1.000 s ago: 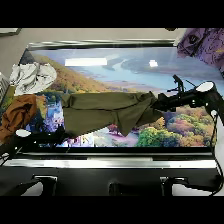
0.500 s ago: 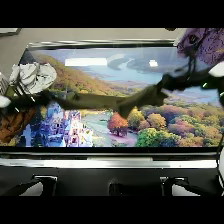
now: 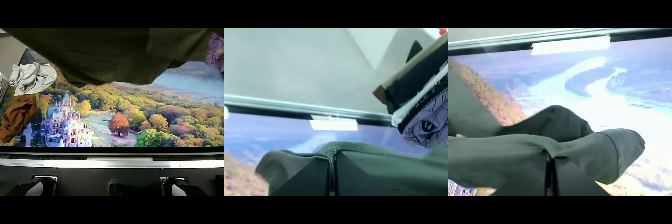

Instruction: Fold the clothes and pants, and hang the long-sleeved shirts on hangers.

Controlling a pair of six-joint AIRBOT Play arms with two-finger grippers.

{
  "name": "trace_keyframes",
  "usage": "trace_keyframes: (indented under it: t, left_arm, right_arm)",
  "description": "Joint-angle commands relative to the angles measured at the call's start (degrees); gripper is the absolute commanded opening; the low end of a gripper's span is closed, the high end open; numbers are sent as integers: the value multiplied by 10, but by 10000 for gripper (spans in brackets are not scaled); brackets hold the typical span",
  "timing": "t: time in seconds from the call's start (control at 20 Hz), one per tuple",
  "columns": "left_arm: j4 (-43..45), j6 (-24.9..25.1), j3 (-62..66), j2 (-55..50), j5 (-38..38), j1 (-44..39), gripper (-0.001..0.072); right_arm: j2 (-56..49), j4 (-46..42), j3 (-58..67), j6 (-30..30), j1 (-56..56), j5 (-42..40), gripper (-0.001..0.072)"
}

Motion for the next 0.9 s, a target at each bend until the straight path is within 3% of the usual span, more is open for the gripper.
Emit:
trace_keyframes:
  t: [0.0,0.2,0.4,0.6,0.85]
  left_arm:
    - [121,-76,6,106,-87,0,12]
    - [186,-104,-28,180,-91,0,12]
    - [184,-101,-29,142,-92,-1,12]
    - [177,-76,-57,22,-93,-2,12]
    - [175,-60,-100,-210,-70,-10,13]
  right_arm:
    - [109,-25,9,17,0,78,29]
    - [177,-48,9,48,0,30,29]
    - [146,-44,9,64,0,-16,29]
    - [21,-37,-3,51,1,-21,29]
    - [-197,37,-82,7,1,-115,29]
